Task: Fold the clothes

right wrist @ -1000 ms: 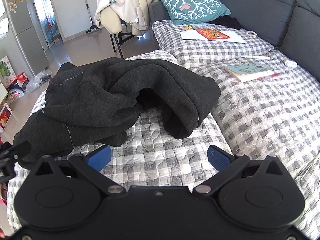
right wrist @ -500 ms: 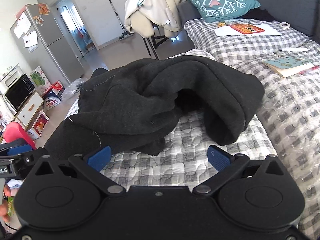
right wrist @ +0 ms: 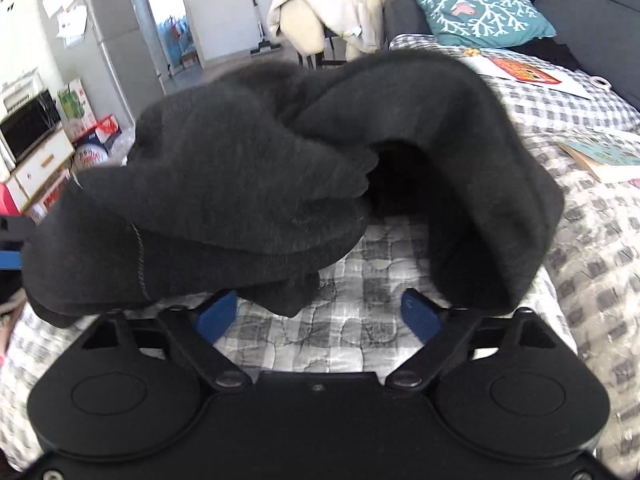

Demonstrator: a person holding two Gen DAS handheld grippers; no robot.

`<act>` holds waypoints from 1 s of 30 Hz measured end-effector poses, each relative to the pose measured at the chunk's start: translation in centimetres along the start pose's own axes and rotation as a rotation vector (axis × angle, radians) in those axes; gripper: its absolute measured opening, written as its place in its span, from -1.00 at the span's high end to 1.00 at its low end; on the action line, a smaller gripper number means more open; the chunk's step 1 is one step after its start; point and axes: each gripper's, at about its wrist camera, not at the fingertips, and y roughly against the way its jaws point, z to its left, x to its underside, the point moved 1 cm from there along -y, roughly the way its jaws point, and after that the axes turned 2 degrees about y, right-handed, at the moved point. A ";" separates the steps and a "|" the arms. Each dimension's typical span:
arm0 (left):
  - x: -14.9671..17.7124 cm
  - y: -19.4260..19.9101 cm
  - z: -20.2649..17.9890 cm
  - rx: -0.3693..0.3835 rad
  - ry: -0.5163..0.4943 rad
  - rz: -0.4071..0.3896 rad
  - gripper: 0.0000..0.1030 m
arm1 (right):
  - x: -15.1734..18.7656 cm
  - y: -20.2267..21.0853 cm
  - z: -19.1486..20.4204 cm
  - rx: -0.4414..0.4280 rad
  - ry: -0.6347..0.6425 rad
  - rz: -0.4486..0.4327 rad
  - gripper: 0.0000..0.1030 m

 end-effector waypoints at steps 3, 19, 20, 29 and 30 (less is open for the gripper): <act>0.1 -1.1 0.7 0.046 0.042 0.030 -0.77 | 0.2 -0.9 1.1 0.032 0.038 -0.046 -0.56; 1.2 3.2 -1.5 0.101 -0.002 -0.207 0.66 | -1.8 4.9 0.2 0.028 -0.060 -0.264 0.56; 1.4 3.9 -2.0 0.100 -0.005 -0.242 0.66 | -2.0 6.0 -0.3 0.033 -0.070 -0.276 0.57; 2.2 8.3 -4.9 0.079 -0.080 -0.332 0.69 | -3.1 12.8 -0.7 0.079 -0.024 -0.388 0.68; 2.4 8.7 -5.0 0.088 -0.080 -0.314 0.69 | -3.3 13.3 -0.3 0.083 -0.011 -0.390 0.68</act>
